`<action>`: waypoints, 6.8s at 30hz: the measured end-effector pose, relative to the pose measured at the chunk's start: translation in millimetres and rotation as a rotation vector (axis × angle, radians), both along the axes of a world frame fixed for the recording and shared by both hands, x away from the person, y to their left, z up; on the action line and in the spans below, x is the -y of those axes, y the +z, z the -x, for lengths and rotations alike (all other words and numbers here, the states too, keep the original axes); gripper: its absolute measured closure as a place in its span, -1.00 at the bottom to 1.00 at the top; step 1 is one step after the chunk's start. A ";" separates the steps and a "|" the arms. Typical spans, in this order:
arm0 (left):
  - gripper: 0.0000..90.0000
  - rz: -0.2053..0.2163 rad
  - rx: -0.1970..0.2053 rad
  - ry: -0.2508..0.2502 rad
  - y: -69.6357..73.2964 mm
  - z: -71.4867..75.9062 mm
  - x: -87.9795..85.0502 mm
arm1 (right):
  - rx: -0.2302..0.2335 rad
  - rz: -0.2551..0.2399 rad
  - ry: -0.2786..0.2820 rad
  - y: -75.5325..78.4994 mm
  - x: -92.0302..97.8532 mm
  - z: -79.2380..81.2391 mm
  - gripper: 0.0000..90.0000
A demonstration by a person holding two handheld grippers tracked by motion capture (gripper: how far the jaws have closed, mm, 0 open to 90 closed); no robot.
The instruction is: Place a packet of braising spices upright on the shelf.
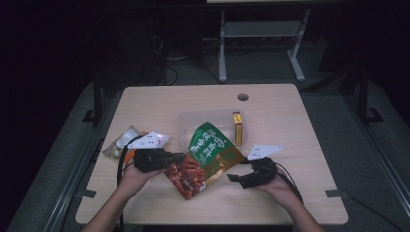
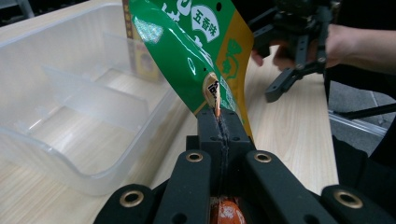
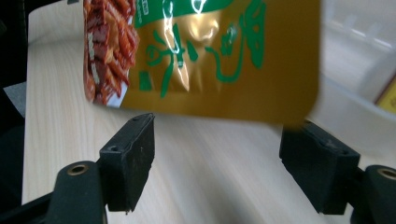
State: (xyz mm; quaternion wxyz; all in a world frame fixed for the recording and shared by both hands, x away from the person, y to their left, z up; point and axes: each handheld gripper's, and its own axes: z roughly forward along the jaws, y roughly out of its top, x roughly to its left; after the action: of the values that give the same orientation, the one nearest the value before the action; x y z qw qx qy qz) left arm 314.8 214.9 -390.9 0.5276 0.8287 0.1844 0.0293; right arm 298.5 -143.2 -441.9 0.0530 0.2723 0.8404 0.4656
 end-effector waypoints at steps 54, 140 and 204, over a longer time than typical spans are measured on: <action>0.62 -0.130 0.011 0.049 -19.4 -2.6 -1.6 | 0.116 -0.056 0.109 71.6 -5.5 -14.6 1.00; -0.43 -0.289 -0.009 0.094 -53.6 32.1 -18.0 | 0.173 -0.106 -0.207 116.7 -5.4 -81.1 1.00; -0.49 -0.309 -0.022 0.055 -56.8 31.6 -12.2 | 0.172 0.022 -0.212 93.5 11.3 -54.9 -0.44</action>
State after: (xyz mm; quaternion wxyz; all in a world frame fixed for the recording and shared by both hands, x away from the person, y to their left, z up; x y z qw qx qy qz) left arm 283.3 227.1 -447.7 0.3907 0.8949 0.2063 0.0626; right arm 353.4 -154.5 -348.4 0.1768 0.3180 0.8043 0.4698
